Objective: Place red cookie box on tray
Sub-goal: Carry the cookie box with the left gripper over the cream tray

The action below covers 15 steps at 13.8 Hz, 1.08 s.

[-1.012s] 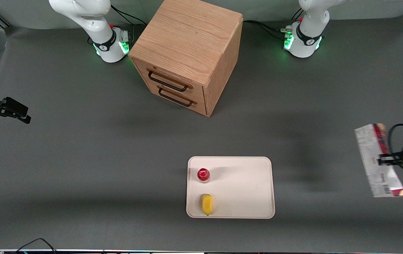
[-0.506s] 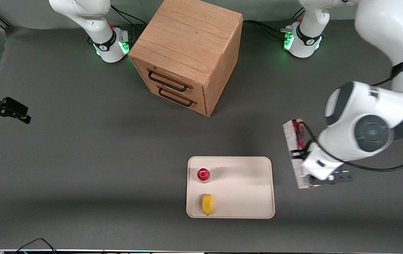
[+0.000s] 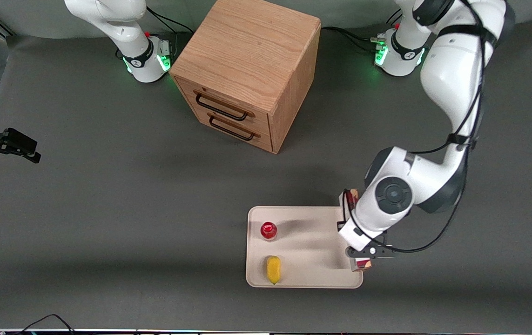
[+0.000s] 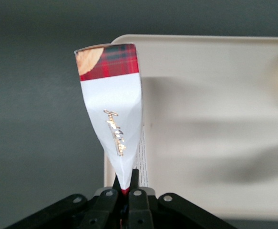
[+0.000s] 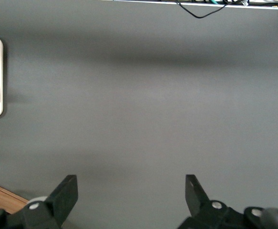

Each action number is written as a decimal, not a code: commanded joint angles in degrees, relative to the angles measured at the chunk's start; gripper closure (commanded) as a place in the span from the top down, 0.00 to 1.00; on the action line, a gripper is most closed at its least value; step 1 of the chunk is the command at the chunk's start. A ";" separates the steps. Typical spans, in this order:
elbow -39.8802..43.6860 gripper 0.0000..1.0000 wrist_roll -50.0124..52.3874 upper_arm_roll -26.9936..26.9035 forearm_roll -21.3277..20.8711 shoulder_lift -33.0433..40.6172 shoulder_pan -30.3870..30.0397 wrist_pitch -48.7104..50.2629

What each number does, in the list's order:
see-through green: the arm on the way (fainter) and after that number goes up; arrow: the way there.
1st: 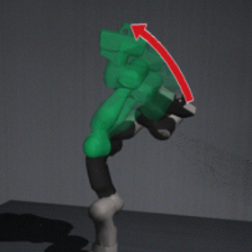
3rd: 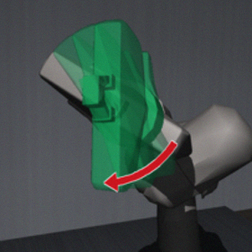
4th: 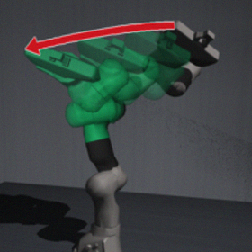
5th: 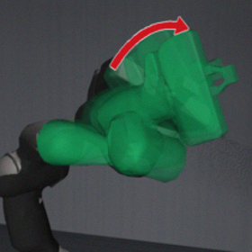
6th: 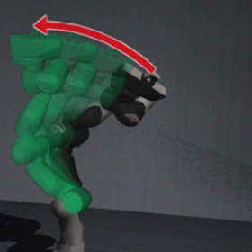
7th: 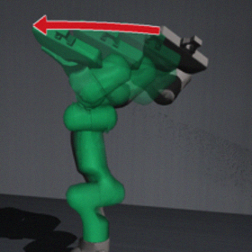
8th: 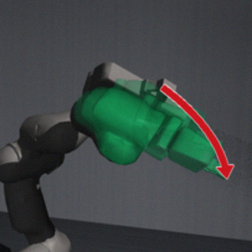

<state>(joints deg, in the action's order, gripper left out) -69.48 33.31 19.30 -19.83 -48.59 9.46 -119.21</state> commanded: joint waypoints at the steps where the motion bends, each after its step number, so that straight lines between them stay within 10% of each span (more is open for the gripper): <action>1: 9.35 0.00 4.39 -1.19 -4.50 -7.29 3.72 0.30; 7: 9.28 0.00 4.22 -1.54 -5.04 -8.62 3.90 -1.37; 9: 9.19 0.99 4.22 -1.54 -6.00 -8.45 3.90 -1.20; 15: 7.87 1.00 0.38 0.03 -3.83 -1.79 -1.01 10.63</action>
<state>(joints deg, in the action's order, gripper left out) -60.62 35.86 18.33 -24.81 -54.76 11.15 -114.57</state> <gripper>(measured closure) 0.225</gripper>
